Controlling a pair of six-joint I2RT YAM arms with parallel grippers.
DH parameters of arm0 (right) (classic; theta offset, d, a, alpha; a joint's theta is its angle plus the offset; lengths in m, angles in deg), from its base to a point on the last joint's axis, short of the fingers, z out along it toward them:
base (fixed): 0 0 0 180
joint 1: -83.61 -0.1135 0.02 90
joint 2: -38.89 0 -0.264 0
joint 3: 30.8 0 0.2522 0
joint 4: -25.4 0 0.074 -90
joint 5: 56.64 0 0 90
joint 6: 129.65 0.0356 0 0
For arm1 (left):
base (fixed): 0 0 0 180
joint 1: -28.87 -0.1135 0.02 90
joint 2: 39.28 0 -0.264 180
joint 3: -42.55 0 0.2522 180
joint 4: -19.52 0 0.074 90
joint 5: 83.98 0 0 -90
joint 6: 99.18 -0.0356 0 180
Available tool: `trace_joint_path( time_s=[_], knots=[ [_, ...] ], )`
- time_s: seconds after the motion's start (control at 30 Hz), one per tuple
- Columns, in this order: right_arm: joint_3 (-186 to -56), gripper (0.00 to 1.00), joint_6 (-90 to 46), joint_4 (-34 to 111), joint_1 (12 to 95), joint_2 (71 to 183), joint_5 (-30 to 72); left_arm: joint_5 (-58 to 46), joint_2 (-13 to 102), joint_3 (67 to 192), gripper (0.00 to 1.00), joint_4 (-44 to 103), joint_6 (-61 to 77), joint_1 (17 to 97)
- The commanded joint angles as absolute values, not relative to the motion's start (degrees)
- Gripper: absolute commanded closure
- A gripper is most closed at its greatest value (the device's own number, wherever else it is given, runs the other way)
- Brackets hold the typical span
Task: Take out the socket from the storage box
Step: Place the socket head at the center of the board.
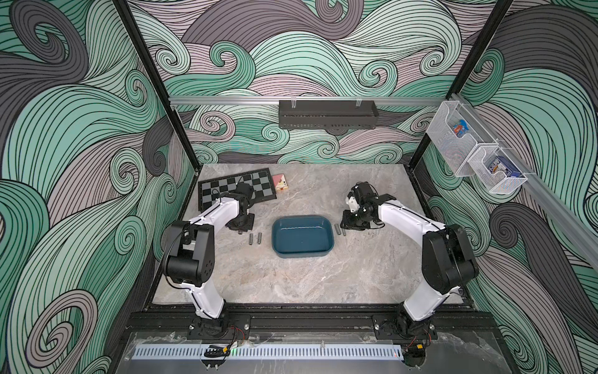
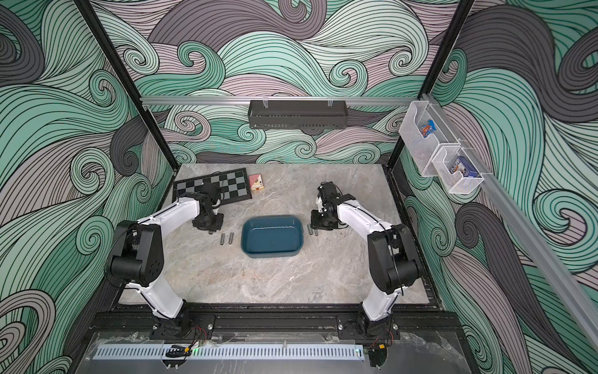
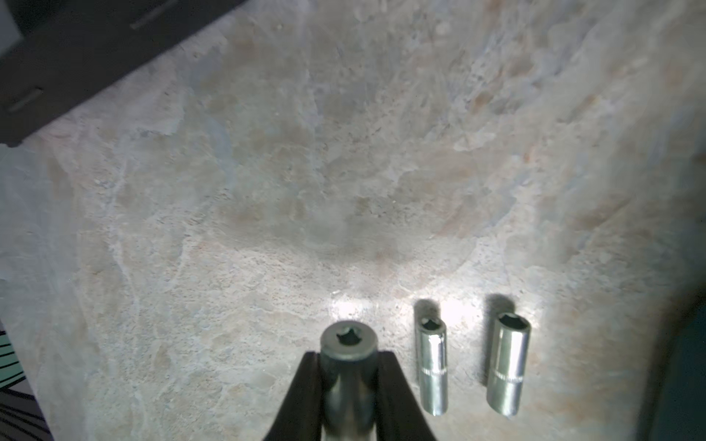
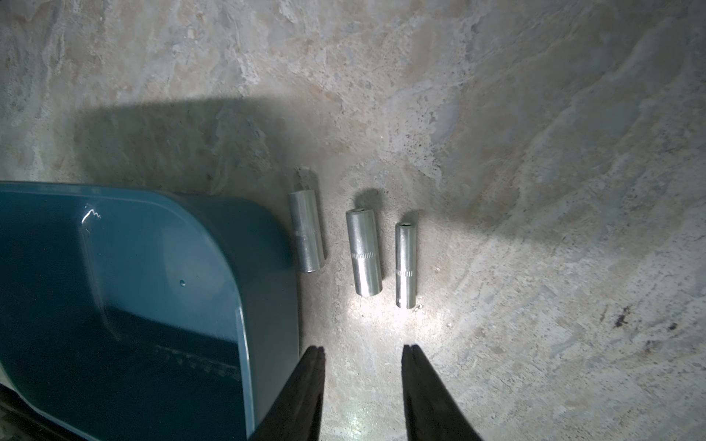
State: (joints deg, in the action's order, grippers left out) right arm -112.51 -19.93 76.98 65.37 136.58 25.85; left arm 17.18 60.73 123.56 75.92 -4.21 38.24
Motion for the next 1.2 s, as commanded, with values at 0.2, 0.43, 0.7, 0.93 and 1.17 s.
trace_joint_path(
  time_s=[0.2,0.43,0.7,0.93,1.17],
  knots=[
    [-111.8,0.62,-19.7,76.8,65.7,133.8,25.7,13.7,66.4,123.8,1.0,74.0,-3.6,37.6],
    [-111.7,0.62,-19.7,76.9,65.8,133.6,25.7,13.9,67.9,123.7,0.98,73.5,-3.8,37.4],
    [-111.8,0.62,-19.7,76.8,65.9,133.3,25.7,14.3,68.5,123.5,0.8,73.8,-4.0,37.4],
    [-111.5,0.62,-19.7,76.9,66.0,133.2,25.6,14.3,68.7,123.6,0.64,74.0,-4.1,37.5],
    [-111.4,0.62,-19.8,76.8,66.0,133.2,25.6,14.0,67.9,123.6,0.61,74.0,-4.1,37.5]
  ],
)
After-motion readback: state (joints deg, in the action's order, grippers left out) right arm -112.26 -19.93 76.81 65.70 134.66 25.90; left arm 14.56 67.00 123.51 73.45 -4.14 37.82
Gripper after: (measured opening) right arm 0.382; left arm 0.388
